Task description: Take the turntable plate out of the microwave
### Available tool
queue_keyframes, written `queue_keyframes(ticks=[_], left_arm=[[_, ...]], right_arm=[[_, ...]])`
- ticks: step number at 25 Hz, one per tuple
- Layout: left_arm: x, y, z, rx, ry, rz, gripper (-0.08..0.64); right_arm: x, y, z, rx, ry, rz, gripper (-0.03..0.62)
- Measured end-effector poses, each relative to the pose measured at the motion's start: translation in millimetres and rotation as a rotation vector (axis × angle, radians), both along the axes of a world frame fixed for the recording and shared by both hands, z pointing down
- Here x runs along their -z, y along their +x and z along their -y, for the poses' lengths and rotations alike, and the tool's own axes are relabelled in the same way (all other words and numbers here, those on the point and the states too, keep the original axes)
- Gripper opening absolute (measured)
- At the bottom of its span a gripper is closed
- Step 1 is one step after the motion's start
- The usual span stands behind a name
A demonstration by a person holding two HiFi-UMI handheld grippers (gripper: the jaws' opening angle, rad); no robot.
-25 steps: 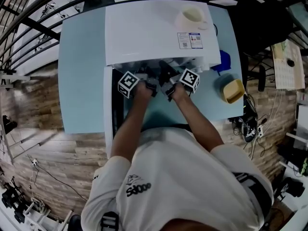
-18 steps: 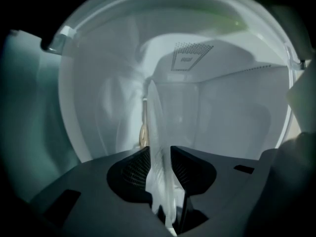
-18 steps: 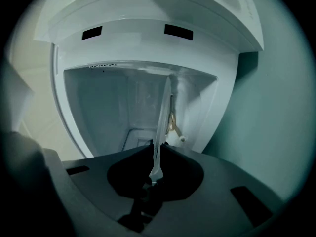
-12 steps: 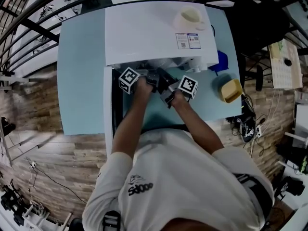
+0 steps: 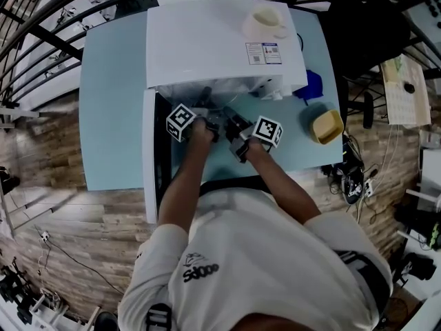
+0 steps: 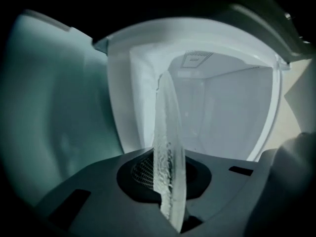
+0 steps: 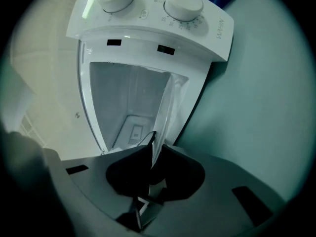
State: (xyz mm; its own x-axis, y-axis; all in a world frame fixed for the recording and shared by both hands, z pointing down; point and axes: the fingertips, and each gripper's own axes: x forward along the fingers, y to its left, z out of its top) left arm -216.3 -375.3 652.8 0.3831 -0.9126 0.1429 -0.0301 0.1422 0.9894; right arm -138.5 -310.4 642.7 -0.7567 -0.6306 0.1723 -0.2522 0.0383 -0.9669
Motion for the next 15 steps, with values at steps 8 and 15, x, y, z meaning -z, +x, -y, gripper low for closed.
queue_keyframes(ticks=[8, 15], left_arm=[[2.2, 2.3, -50.6, 0.032, 0.015, -0.038, 0.037], [31.5, 7.9, -104.6, 0.002, 0.099, 0.015, 0.037]], right_arm=[[-3.9, 21.6, 7.9, -0.071, -0.008, -0.004, 0.075], [22.0, 23.4, -35.9, -0.027, 0.033, 0.044, 0.046]])
